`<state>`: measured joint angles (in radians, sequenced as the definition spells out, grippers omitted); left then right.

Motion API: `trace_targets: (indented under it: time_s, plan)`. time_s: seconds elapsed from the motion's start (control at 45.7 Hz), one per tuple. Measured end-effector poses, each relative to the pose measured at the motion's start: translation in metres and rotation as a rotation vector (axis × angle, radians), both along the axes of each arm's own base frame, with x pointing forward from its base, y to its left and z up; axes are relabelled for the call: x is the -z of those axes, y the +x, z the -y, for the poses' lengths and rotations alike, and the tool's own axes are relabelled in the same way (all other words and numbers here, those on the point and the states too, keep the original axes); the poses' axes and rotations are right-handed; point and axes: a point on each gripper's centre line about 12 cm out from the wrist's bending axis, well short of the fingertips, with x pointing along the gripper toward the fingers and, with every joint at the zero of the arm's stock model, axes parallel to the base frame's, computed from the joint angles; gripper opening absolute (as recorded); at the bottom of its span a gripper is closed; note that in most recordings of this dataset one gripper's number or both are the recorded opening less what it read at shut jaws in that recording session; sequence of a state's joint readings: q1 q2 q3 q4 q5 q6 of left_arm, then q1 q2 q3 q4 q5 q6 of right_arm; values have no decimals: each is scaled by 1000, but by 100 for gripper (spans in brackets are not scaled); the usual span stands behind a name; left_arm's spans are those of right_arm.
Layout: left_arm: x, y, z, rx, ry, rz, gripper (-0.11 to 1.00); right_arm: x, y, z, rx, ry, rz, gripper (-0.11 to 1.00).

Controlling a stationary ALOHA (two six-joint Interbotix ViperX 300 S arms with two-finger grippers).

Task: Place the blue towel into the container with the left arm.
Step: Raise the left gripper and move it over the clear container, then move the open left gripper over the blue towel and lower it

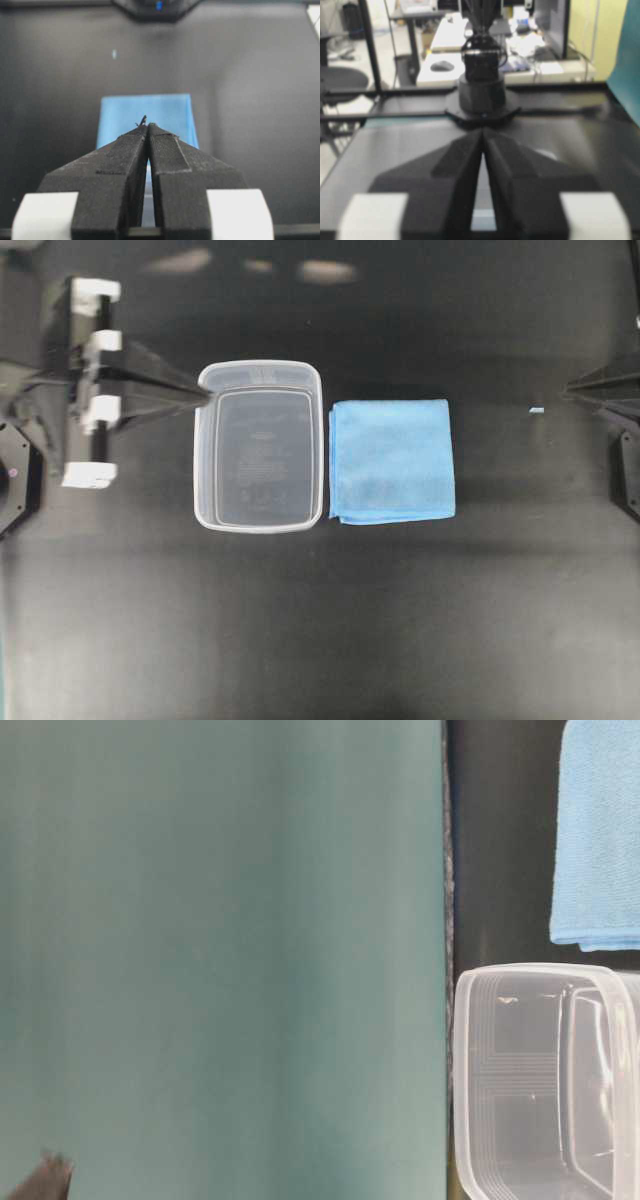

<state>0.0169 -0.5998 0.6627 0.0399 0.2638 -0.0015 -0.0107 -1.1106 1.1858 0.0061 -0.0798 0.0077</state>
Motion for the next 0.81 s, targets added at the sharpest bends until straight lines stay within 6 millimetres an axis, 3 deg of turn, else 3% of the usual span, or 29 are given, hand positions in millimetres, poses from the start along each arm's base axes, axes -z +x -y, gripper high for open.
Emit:
trace_targets:
  time_s: [0.197,0.284,0.415,0.59,0.678,0.809]
  plan:
    - [4,32,-2,-5,1,-121,0,1,-2,0,1,2,-18,61]
    - [5,47,-3,-8,0,-159,1,4,-3,0,1,10,-38,73]
    - [8,70,-5,-16,-1,-215,17,7,-3,0,2,24,-64,73]
    - [16,102,-10,-23,8,-319,67,7,-4,0,2,24,-69,73]
    - [22,116,-11,-21,12,-370,86,5,-5,0,2,25,-58,73]
    - [30,140,-11,-19,14,-433,90,3,-8,0,1,25,-43,73]
